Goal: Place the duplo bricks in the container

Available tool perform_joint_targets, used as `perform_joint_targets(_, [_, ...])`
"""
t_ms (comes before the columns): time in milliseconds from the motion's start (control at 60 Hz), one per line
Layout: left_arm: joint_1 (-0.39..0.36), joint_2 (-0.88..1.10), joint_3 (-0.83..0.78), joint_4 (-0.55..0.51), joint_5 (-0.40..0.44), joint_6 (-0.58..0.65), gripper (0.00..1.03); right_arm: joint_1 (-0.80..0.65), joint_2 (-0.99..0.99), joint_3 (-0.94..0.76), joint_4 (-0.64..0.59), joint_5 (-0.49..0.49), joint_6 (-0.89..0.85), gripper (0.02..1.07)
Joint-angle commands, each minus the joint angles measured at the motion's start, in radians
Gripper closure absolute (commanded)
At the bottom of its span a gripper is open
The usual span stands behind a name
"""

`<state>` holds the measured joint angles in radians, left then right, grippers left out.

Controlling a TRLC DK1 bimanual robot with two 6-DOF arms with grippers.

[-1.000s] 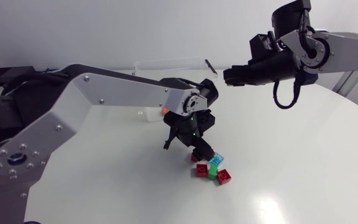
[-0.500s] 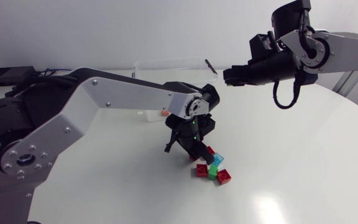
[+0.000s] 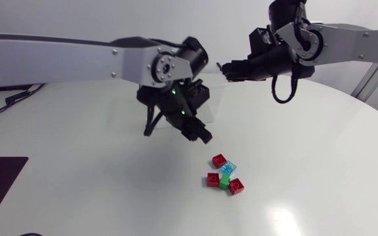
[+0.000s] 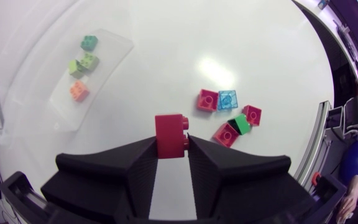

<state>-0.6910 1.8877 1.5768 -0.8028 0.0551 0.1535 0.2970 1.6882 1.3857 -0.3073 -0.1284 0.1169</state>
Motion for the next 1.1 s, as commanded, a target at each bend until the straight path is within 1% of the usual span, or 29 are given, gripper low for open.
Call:
perform_joint_targets(0, [0.038, -0.061, -0.041, -0.01, 0.003, -0.003, 0.8, 0.028, 0.054, 0.062, 0.0, 0.016, 0.029, 0.84])
perform_joint_targets(83, [0.067, -0.096, -0.038, -0.006, -0.008, 0.003, 0.8, 0.047, 0.094, 0.111, -0.007, 0.029, 0.041, 0.84])
perform_joint_targets(133, [0.074, -0.113, -0.04, 0.005, -0.031, 0.009, 0.79, 0.053, 0.117, 0.138, -0.012, 0.033, 0.046, 0.84])
perform_joint_targets(250, [0.094, -0.142, -0.034, 0.028, -0.055, 0.02, 0.79, 0.07, 0.172, 0.196, -0.023, 0.049, 0.052, 0.84])
perform_joint_targets(517, [0.151, -0.157, -0.006, 0.082, -0.063, 0.027, 0.78, 0.077, 0.28, 0.288, -0.027, 0.067, 0.055, 0.83])
perform_joint_targets(550, [0.159, -0.159, -0.006, 0.096, -0.063, 0.027, 0.78, 0.077, 0.295, 0.299, -0.029, 0.069, 0.055, 0.82])
perform_joint_targets(600, [0.171, -0.159, -0.003, 0.116, -0.063, 0.027, 0.78, 0.079, 0.315, 0.319, -0.035, 0.072, 0.055, 0.76])
perform_joint_targets(667, [0.191, -0.157, 0.002, 0.145, -0.063, 0.027, 0.78, 0.083, 0.343, 0.349, -0.053, 0.076, 0.055, 0.59])
perform_joint_targets(717, [0.206, -0.157, 0.002, 0.194, -0.063, 0.026, 0.77, 0.088, 0.355, 0.361, -0.055, 0.084, 0.055, 0.47])
perform_joint_targets(767, [0.219, -0.15, 0.015, 0.217, -0.063, 0.023, 0.77, 0.088, 0.358, 0.372, -0.056, 0.09, 0.055, 0.33])
perform_joint_targets(850, [0.235, -0.137, 0.035, 0.267, -0.063, 0.018, 0.77, 0.088, 0.349, 0.383, -0.065, 0.098, 0.055, 0.17])
perform_joint_targets(933, [0.242, -0.108, 0.069, 0.295, -0.063, 0.012, 0.76, 0.088, 0.312, 0.371, -0.069, 0.099, 0.052, 0.12])
perform_joint_targets(1083, [0.245, -0.047, 0.117, 0.344, -0.063, 0.003, 0.76, 0.087, 0.203, 0.283, -0.069, 0.098, 0.03, 0.12])
